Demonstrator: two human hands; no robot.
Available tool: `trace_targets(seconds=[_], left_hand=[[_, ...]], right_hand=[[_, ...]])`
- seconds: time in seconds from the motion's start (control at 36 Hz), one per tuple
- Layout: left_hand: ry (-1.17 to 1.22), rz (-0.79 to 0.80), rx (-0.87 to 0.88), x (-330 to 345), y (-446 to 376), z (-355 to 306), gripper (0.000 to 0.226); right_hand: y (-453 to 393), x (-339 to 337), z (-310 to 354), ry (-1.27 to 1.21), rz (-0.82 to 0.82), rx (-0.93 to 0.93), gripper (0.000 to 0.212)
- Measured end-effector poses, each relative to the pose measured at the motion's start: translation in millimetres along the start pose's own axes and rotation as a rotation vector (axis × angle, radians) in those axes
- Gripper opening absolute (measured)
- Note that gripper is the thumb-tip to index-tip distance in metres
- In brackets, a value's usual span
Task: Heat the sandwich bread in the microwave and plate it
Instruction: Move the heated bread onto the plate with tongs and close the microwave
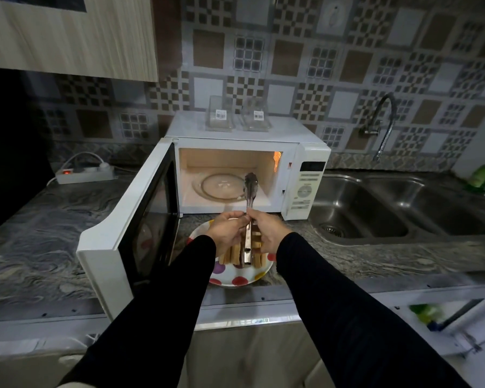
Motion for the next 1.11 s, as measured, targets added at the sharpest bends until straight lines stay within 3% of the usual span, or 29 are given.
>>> trace_targets(seconds=[0.14, 0.22, 0.36, 0.47, 0.56, 0.64, 0.78, 0.83, 0.94, 1.11], left_hand=[[0.110, -0.137, 0.053, -9.1, -7.0, -3.1, 0.013], [0.068, -0.206, 0.075, -20.4, -13.5, -0.3, 0.016], [-0.061, -0.233, 0.038, -34.7, -18.7, 12.3, 0.026], [-0.108, -0.237, 0.011, -40.2, -18.3, 24.6, 0.037], [-0.153, -0.333, -0.011, -56.5, -30.9, 38.7, 0.023], [-0.241, -0.448, -0.045, -81.0, -66.7, 71.4, 0.044], [-0.443, -0.472, 0.060, -52.3, -2.3, 35.5, 0.018], [-0.521, -0.494, 0.079, -56.0, -6.2, 38.9, 0.016], [-0.674, -0.540, -0.022, -67.4, -13.4, 41.3, 0.037], [-0.765, -0.559, -0.053, -69.5, -23.5, 41.4, 0.047]], right_hand=[[-1.1, 7.2, -10.3, 0.097, 0.092, -0.013, 0.035], [-3.0, 11.4, -15.8, 0.142, 0.107, -0.001, 0.052], [-7.7, 21.6, -26.7, 0.241, 0.140, -0.034, 0.005], [-13.6, 28.5, -47.4, 0.317, 0.122, -0.037, 0.019], [-16.2, 35.6, -68.1, 0.341, 0.155, 0.014, 0.019], [-16.8, 43.1, -86.4, 0.364, 0.182, 0.062, 0.018], [-22.7, 49.1, -95.6, 0.407, 0.164, 0.058, 0.007], [-24.2, 50.2, -94.5, 0.430, 0.156, 0.027, 0.015], [-28.2, 54.0, -96.4, 0.436, 0.108, -0.009, 0.024], [-45.6, 60.4, -101.5, 0.429, 0.047, -0.005, 0.029]])
Point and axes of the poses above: each hand's wrist, its own y-axis away from the middle knuckle, its own x-axis out of the palm, z = x × y, the point moved 3 cm from there along -y, towards the middle knuckle, and after that the axes turned 9 degrees about -z, right-handed, at the moved point
